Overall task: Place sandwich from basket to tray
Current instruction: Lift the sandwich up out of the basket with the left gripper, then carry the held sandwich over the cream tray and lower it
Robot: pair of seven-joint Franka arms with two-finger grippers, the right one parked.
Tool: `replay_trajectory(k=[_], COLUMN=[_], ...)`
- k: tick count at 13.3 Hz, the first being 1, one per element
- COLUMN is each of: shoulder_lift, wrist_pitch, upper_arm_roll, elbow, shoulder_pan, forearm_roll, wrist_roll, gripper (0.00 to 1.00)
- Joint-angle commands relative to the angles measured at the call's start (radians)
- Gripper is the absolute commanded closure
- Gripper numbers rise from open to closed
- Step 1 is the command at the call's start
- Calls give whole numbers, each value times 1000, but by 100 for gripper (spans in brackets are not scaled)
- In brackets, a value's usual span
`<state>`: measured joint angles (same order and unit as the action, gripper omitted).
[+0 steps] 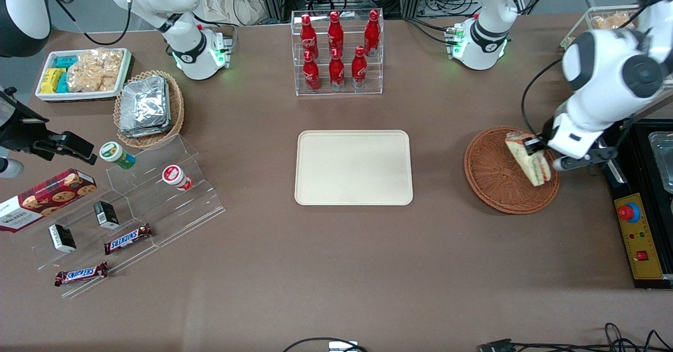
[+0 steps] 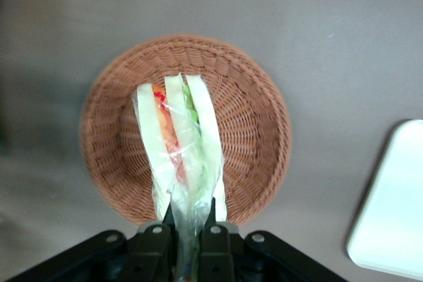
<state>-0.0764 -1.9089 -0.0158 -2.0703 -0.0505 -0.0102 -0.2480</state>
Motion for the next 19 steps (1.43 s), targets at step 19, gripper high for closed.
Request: replay_trajectory(k=[19], shoulder_lift=[420], wrist_pitch=[242], upper_arm_roll=[614], elbow=[488], shoulder_pan=[-112], forearm_roll=[-194], wrist_roll=[-751], gripper=[88])
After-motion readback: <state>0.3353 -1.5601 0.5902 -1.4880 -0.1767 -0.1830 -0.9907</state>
